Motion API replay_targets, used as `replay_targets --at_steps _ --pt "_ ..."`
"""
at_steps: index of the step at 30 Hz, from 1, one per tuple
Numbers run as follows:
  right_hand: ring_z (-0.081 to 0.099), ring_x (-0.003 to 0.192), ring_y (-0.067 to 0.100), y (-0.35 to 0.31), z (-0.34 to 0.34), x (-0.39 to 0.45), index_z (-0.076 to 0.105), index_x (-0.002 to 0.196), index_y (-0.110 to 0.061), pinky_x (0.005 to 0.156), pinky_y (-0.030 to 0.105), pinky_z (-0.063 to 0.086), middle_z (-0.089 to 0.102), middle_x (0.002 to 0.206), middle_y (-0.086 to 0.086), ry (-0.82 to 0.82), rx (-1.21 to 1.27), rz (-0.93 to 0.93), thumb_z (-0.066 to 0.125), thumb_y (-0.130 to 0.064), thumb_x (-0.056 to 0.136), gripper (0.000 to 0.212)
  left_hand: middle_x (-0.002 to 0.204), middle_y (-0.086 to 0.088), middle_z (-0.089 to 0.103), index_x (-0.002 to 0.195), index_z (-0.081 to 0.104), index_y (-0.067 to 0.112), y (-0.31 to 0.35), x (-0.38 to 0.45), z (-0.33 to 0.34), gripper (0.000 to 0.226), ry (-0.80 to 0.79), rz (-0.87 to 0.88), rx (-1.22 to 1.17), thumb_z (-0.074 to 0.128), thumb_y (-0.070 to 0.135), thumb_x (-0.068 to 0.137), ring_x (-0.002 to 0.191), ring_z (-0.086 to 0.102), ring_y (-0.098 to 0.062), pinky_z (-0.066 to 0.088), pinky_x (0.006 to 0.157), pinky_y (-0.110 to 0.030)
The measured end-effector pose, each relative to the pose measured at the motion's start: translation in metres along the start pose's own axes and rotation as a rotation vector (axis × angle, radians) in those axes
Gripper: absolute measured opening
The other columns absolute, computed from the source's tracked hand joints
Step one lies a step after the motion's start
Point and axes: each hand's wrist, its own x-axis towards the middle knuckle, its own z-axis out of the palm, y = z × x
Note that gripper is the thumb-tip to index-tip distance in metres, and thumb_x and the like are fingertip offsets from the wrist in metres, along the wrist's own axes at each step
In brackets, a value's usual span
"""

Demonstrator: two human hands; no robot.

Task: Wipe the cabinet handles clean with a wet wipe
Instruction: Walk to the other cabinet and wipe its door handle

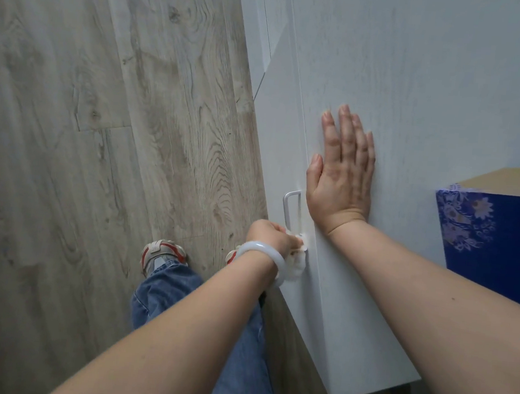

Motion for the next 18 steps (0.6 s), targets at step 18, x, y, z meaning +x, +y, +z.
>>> replay_targets --at_steps 18 --pt "0.023 0.144 0.023 0.0 0.0 -0.001 0.034 0.148 -0.016 0.118 0.044 0.016 0.027 0.156 0.009 0.008 -0.006 -0.001 0.041 -0.025 0.088 0.06 0.08 -0.005 0.067 0.089 0.067 0.006 -0.018 -0.018 0.001 0.013 0.094 0.163 0.025 0.075 0.012 0.08 0.066 0.061 -0.019 0.054 0.063 -0.027"
